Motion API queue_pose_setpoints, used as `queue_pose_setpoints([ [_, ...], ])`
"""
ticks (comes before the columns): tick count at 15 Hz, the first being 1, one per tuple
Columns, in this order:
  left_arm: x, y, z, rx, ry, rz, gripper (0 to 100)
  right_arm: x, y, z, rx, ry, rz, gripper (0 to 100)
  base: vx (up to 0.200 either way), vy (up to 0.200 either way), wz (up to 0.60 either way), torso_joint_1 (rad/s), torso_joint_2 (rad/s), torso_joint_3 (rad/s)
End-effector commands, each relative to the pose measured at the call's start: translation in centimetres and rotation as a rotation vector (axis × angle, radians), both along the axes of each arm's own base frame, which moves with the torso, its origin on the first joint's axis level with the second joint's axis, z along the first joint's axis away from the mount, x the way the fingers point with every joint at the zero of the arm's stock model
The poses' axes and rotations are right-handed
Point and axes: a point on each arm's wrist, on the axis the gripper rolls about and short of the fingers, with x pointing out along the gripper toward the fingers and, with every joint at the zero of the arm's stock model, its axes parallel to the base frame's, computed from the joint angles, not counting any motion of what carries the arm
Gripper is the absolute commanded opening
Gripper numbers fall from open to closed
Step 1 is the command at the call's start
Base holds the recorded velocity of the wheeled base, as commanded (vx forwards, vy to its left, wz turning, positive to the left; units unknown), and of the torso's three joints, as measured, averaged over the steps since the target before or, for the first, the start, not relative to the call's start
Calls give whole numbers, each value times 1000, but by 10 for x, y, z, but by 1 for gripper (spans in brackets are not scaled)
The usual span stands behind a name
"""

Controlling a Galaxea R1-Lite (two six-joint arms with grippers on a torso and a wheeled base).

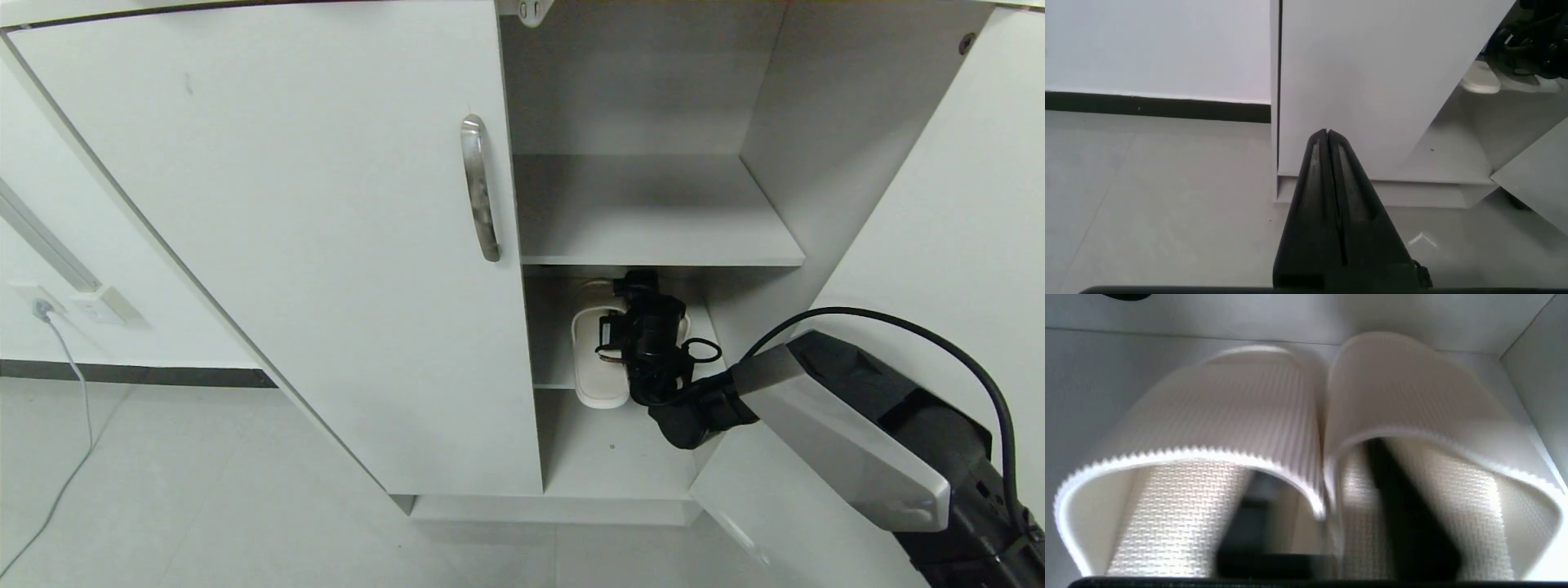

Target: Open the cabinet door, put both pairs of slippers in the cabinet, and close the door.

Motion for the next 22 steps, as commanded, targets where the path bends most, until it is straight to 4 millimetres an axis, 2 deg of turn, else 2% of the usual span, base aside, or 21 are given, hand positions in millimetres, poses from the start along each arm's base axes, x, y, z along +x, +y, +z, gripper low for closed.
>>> queue_pose_setpoints([
  [1, 0, 0, 0, 0, -1, 0, 0, -2, -1, -2, -8, 11, -4, 100, 0, 0, 0, 0, 0, 0],
  [2, 0, 0, 0, 0, 1, 0, 0, -6, -3, -2, -21, 24, -2, 100, 0, 0, 0, 0, 0, 0],
  [5, 0, 0, 0, 0, 1, 0, 0, -39, -7, 27, -11, 9, 28, 100, 0, 0, 0, 0, 0, 0],
  [6, 0, 0, 0, 0, 1, 0, 0, -52, -8, 38, -2, -4, 42, 100, 0, 0, 0, 0, 0, 0],
  [9, 0, 0, 0, 0, 2, 0, 0, -110, -9, 60, 12, -21, 119, 100, 0, 0, 0, 0, 0, 0],
  [11, 0, 0, 0, 1, 1, 0, 0, -152, -11, 62, -2, 3, 180, 100, 0, 0, 0, 0, 0, 0],
  [12, 0, 0, 0, 0, 2, 0, 0, -164, -11, 60, -8, 13, 199, 100, 0, 0, 0, 0, 0, 0],
  [13, 0, 0, 0, 0, 1, 0, 0, -183, -13, 51, -21, 28, 229, 100, 0, 0, 0, 0, 0, 0],
  [15, 0, 0, 0, 0, -1, 0, 0, -204, -18, 35, -37, 46, 261, 100, 0, 0, 0, 0, 0, 0],
  [20, 0, 0, 0, 0, -1, -1, 0, -206, -18, 28, -49, 55, 268, 100, 0, 0, 0, 0, 0, 0],
  [22, 0, 0, 0, 0, -1, 0, 0, -205, -18, 27, -49, 55, 268, 100, -200, 0, 0, 0, 5, -2],
])
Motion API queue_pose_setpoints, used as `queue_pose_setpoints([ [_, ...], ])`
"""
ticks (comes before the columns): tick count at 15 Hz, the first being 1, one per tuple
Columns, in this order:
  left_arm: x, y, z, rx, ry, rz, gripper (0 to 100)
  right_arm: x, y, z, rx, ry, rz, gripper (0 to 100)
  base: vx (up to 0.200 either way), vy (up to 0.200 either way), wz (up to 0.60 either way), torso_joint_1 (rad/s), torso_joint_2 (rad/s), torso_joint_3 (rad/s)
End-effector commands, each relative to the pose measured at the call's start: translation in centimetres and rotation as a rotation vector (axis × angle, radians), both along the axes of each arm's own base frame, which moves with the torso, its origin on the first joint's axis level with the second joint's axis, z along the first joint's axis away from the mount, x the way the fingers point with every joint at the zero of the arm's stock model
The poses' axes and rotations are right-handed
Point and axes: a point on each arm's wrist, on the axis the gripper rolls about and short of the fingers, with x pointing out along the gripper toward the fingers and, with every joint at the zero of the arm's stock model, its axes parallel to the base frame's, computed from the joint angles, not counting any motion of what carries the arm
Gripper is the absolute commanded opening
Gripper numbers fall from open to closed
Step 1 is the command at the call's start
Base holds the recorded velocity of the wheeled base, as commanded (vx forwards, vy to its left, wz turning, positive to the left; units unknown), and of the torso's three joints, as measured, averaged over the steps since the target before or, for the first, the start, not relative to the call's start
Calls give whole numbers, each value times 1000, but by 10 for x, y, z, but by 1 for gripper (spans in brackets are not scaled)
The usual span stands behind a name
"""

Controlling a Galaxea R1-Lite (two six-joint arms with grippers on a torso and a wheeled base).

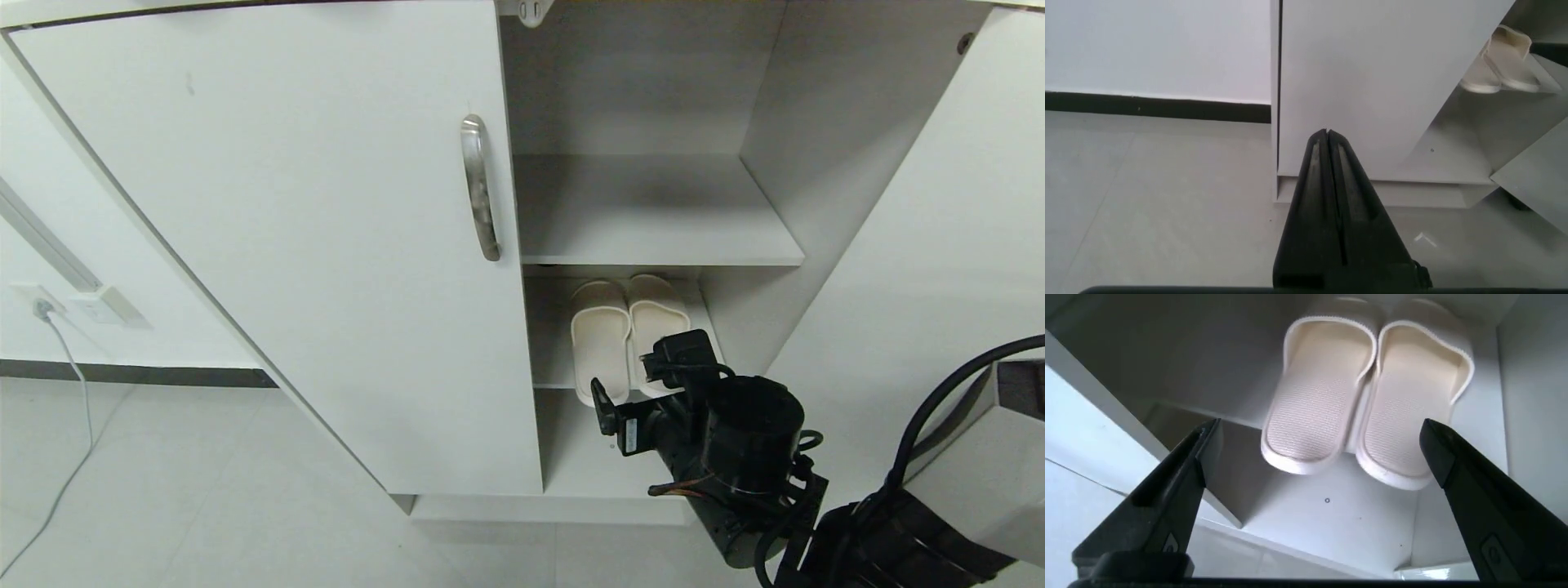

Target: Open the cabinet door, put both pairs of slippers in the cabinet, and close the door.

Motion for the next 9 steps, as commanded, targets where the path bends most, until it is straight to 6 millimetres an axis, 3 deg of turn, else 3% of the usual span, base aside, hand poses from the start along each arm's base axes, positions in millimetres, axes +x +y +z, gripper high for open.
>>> queue_pose_setpoints([
  [1, 0, 0, 0, 0, 0, 1, 0, 0, 0, -1, -4, 3, 1, 100, -200, 0, 0, 17, 2, 2],
  [4, 0, 0, 0, 0, 0, 1, 0, 0, 0, 0, 2, -2, 1, 100, -200, 0, 0, -2, 5, 9],
  [9, 0, 0, 0, 0, 2, 1, 0, 0, 1, -3, -4, 1, 1, 100, 0, 0, 0, 0, 0, 0],
])
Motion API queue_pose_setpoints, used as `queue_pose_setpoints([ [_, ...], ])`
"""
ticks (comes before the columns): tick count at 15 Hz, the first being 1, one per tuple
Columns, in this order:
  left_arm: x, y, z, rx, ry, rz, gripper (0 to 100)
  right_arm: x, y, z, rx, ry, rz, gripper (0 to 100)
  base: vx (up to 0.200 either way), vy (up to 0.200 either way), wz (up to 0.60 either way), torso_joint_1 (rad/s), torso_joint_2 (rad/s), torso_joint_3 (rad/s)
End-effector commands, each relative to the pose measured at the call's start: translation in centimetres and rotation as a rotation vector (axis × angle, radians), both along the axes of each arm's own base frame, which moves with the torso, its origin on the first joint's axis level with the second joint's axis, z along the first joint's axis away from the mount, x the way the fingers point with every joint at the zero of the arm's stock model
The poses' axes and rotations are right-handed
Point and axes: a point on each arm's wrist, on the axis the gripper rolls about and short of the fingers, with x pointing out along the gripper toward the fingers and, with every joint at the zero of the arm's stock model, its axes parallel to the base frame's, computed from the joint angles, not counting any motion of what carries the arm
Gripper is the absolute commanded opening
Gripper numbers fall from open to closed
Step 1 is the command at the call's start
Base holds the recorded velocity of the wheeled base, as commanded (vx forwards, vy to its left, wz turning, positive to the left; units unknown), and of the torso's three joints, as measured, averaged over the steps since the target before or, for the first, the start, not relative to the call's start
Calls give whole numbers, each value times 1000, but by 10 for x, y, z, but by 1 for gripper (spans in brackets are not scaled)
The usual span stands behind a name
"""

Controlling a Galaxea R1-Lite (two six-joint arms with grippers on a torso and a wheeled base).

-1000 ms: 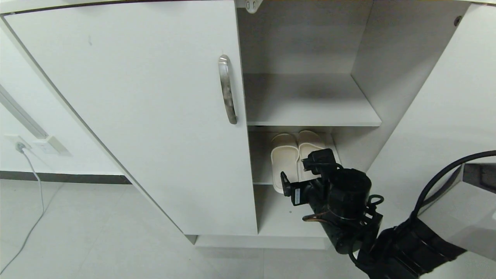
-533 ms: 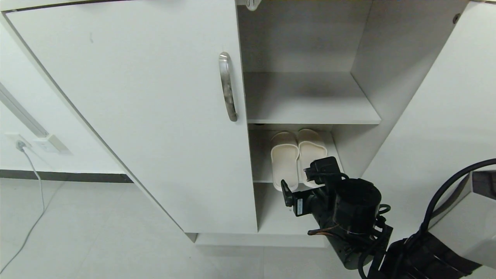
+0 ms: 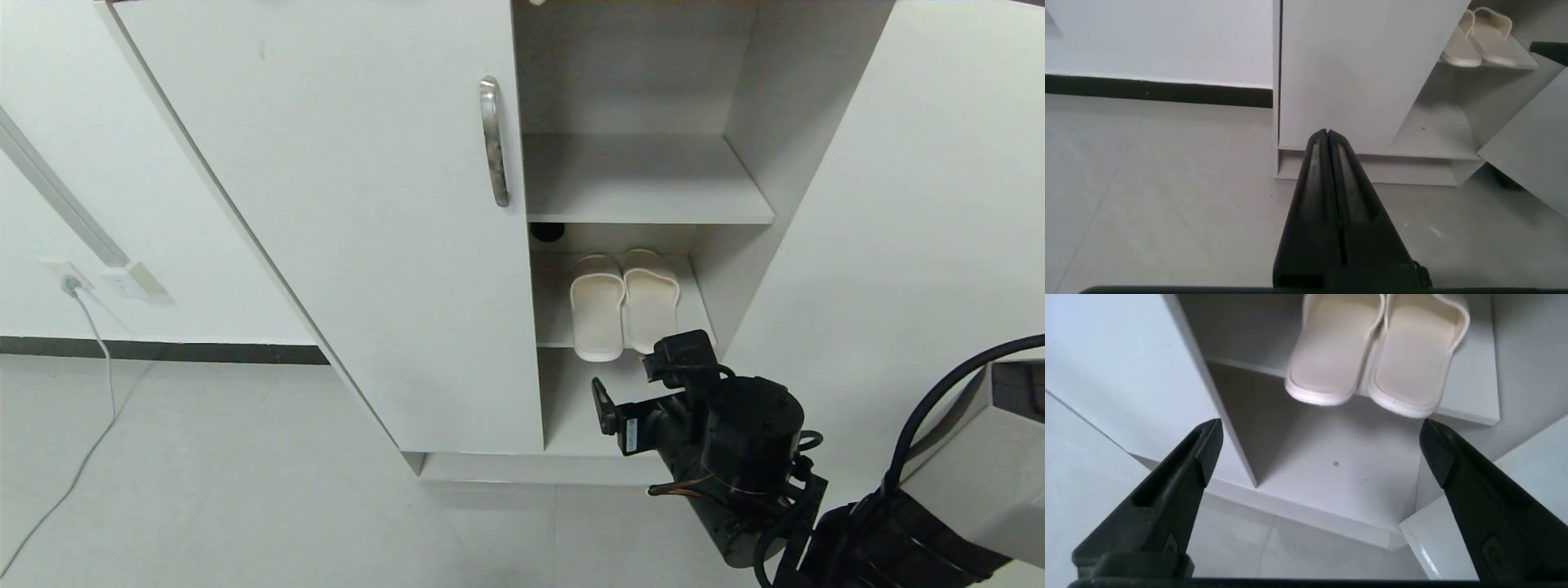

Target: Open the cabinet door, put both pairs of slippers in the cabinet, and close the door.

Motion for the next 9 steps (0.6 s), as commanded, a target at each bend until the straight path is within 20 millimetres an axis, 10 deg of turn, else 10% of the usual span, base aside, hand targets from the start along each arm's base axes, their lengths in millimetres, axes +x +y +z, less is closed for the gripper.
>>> queue_pose_setpoints([
  [1, 0, 0, 0, -1, -1, 1, 0, 0, 1, -3, -6, 5, 1, 100, 0, 0, 0, 0, 0, 0],
  [9, 0, 0, 0, -1, 2, 1, 0, 1, 0, -4, -7, 6, -2, 100, 0, 0, 0, 0, 0, 0],
])
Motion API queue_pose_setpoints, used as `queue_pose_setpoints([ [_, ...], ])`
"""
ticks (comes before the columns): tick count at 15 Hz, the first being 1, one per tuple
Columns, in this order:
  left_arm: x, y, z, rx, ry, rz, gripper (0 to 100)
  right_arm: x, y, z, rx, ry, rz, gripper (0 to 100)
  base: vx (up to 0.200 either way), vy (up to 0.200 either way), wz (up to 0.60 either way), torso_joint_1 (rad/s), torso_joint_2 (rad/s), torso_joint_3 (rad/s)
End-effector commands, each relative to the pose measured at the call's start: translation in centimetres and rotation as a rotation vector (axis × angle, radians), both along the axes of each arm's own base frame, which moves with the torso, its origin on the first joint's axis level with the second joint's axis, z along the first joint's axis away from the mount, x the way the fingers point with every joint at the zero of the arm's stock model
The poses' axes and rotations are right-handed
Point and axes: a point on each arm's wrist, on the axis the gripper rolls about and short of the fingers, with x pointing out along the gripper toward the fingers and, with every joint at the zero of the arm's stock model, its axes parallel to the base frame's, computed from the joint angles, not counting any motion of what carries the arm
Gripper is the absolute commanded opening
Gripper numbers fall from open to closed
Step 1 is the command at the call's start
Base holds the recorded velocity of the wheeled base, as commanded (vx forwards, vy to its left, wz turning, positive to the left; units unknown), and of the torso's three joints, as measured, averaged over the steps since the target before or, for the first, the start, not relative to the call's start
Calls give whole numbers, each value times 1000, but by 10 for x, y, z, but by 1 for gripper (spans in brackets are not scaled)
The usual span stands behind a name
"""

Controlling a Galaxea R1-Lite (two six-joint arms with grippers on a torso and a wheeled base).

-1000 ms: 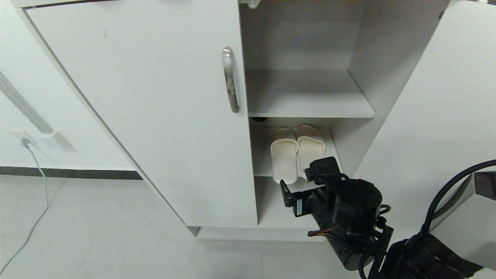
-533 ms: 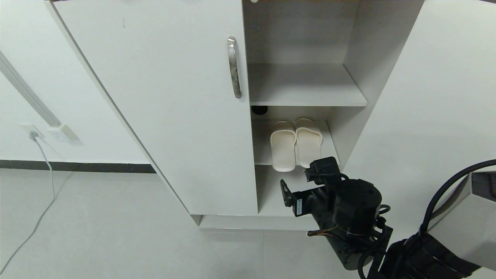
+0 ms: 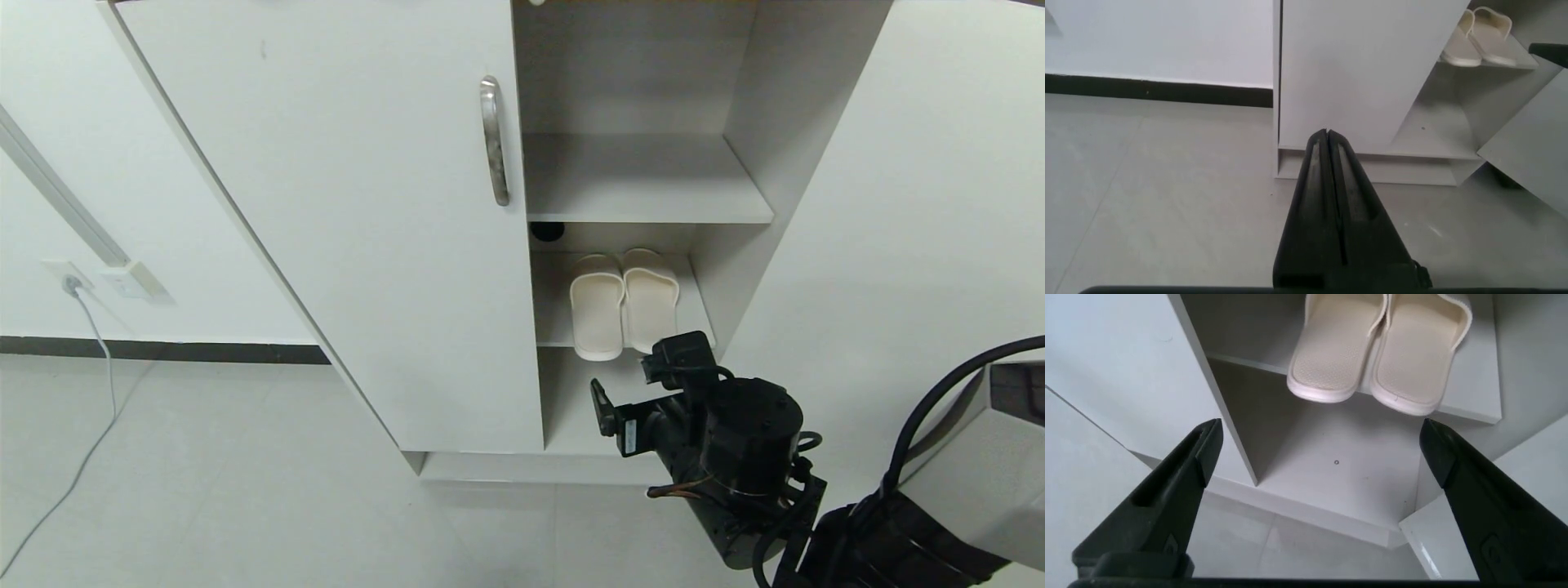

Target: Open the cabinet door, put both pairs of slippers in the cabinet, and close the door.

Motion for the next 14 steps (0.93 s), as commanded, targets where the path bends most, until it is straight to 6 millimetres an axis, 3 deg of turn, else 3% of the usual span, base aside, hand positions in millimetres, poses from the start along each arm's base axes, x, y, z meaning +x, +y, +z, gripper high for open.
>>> queue_pose_setpoints([
  [1, 0, 0, 0, -1, 0, 0, 0, 1, 0, -2, -6, 4, -2, 100, 0, 0, 0, 0, 0, 0],
  [4, 0, 0, 0, -1, -1, 0, 0, 0, 1, -1, 4, -7, -2, 100, 0, 0, 0, 1, 2, 30],
  [14, 0, 0, 0, -1, 0, 0, 0, 1, 2, -5, -5, 0, 0, 100, 0, 0, 0, 2, 2, 188],
])
